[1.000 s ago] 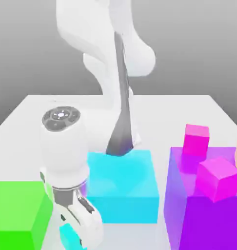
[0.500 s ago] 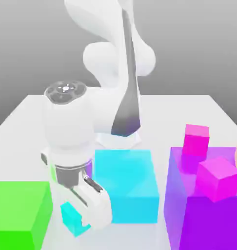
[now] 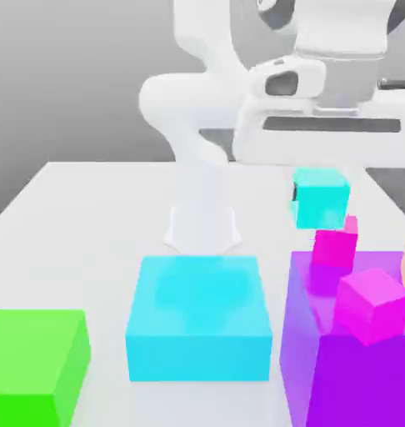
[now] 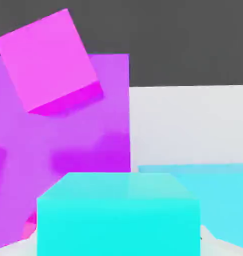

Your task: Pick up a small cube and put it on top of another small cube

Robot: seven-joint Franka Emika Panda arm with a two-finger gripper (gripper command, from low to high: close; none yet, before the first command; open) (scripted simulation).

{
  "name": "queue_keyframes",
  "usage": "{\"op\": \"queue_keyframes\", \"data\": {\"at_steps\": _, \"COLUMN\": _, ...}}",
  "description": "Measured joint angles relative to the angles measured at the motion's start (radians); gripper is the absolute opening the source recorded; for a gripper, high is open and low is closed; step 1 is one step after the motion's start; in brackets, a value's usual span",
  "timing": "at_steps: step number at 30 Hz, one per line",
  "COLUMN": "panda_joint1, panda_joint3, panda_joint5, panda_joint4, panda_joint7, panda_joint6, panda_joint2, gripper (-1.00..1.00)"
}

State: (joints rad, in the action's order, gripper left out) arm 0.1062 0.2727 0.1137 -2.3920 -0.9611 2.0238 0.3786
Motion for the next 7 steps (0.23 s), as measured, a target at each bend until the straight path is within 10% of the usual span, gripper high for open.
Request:
{"op": "queue_keyframes", "data": {"at_steps": 3, "panda_joint1": 0.009, "panda_joint3": 0.018, "panda_joint5": 0.010, "panda_joint4": -0.068, "panda_joint7": 0.015, "panda_joint6": 0.091, "panda_joint2": -0.023, "gripper": -1.00}}
{"op": "queue_keyframes", "data": {"at_steps": 4, "panda_joint1": 0.009, "panda_joint3": 0.023, "panda_joint5": 0.011, "panda_joint4": -0.089, "panda_joint7": 0.016, "panda_joint6": 0.122, "panda_joint2": -0.033, "gripper": 1.00}}
{"op": "queue_keyframes", "data": {"at_steps": 7, "panda_joint1": 0.009, "panda_joint3": 0.023, "panda_joint5": 0.011, "panda_joint4": -0.089, "panda_joint7": 0.016, "panda_joint6": 0.122, "panda_joint2": -0.033, "gripper": 1.00}}
